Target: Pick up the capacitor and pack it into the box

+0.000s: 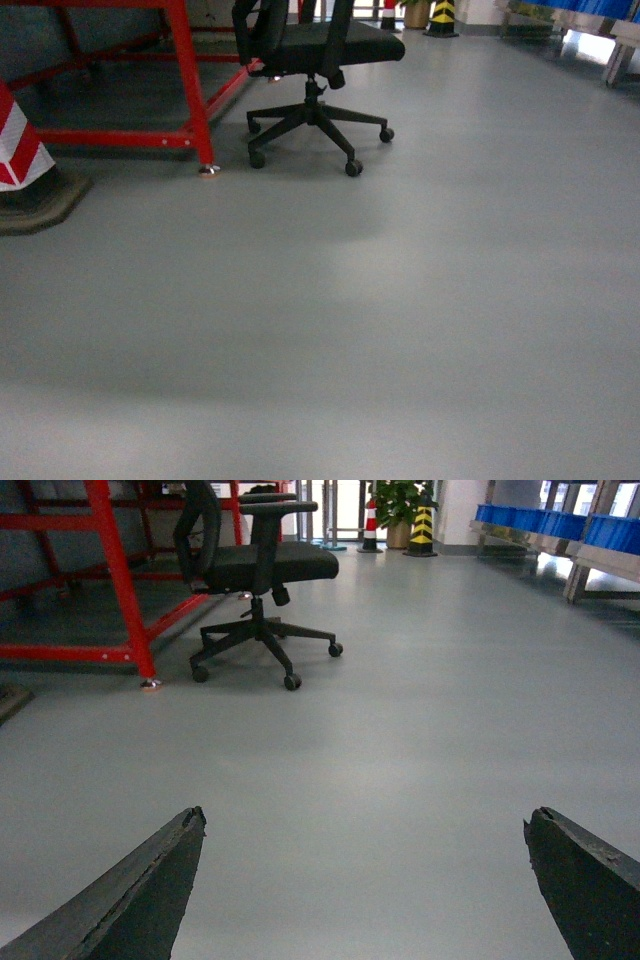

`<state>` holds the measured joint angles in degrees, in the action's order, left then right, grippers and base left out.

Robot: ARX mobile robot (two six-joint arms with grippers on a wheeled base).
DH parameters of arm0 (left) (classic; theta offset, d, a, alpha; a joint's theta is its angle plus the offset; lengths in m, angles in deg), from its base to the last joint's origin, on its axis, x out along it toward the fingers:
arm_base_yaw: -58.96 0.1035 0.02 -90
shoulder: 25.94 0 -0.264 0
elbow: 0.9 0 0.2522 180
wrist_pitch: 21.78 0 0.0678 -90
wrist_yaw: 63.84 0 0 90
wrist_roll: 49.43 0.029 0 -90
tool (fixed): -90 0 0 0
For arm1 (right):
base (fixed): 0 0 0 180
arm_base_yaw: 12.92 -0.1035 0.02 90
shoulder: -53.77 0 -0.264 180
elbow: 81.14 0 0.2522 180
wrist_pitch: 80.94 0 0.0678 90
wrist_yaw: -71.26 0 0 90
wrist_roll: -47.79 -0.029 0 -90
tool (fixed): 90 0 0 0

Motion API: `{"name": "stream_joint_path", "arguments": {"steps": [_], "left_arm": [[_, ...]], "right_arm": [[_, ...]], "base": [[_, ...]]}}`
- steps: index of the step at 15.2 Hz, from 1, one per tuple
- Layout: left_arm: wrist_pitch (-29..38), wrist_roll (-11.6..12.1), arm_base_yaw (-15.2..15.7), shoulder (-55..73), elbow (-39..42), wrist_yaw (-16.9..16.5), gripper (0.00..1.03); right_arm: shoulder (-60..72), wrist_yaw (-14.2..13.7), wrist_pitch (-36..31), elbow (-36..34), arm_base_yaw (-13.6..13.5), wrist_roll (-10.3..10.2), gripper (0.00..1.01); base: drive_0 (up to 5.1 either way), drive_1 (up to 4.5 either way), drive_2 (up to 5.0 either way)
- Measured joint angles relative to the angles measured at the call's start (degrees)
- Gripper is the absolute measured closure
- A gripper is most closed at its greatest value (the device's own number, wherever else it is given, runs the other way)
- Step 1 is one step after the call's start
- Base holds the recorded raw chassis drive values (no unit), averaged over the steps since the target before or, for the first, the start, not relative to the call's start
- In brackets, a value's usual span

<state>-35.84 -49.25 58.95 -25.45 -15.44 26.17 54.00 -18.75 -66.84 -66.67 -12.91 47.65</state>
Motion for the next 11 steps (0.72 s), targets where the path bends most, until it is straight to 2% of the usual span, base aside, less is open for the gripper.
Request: {"name": "stream_joint_path", "arguments": {"steps": [11], "left_arm": [[-0.07,0.00,0.00,0.00,0.00,0.00,0.59]], "right_arm": [[0.00,0.00,-0.02,0.00,0.00,0.00,0.03]], "base": [[-5.1,2.31,2.3]]}}
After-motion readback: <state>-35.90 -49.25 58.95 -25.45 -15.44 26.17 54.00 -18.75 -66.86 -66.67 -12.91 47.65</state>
